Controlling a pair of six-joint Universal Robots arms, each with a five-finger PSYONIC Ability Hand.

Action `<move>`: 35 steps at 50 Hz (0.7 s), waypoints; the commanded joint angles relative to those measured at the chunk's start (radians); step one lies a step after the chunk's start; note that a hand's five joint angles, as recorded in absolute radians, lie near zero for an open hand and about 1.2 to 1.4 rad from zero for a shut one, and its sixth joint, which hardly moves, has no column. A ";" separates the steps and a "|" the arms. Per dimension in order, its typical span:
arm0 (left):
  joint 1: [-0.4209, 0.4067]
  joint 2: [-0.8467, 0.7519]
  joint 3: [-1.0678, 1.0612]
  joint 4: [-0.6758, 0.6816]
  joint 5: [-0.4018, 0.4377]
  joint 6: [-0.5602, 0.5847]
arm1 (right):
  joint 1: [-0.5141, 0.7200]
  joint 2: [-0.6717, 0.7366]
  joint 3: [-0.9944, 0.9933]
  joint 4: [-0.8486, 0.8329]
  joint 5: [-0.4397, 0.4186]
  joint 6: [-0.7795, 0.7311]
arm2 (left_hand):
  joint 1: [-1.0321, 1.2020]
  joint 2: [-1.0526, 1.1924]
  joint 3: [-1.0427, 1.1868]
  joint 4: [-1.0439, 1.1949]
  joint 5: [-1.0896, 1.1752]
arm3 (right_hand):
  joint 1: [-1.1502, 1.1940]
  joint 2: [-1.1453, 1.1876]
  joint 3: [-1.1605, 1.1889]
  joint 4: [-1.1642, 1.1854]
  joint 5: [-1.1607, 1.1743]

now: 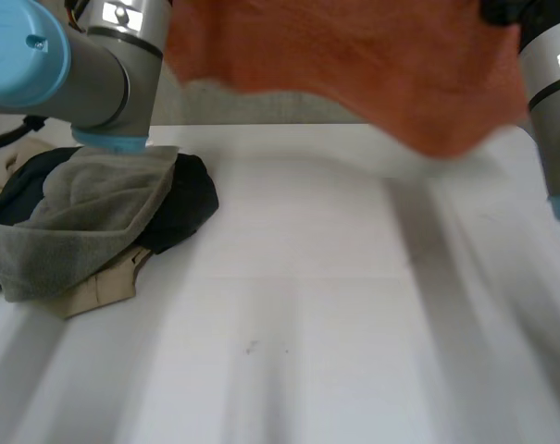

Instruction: Fold the laundry.

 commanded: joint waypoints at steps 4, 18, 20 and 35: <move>-0.003 0.122 -0.457 -0.134 0.020 0.037 | 0.045 0.094 0.115 0.357 -0.021 -0.088 | 0.241 0.200 0.206 0.199 0.240 | 0.305 0.227 0.210 0.204 0.206; -0.033 0.294 -1.150 -0.253 0.020 0.240 | 0.044 0.126 0.397 0.497 -0.034 -0.099 | 0.241 0.200 0.206 0.199 0.240 | 0.305 0.227 0.210 0.204 0.206; -0.047 0.326 -1.186 -0.253 0.019 0.240 | 0.041 0.124 0.405 0.497 -0.034 -0.101 | 0.241 0.200 0.206 0.199 0.240 | 0.233 0.155 0.139 0.132 0.135; -0.063 0.554 -1.284 -0.253 0.020 0.240 | 0.019 -0.028 0.267 0.538 -0.054 -0.231 | 0.241 0.200 0.206 0.199 0.240 | -0.917 -0.995 -1.011 -1.018 -1.015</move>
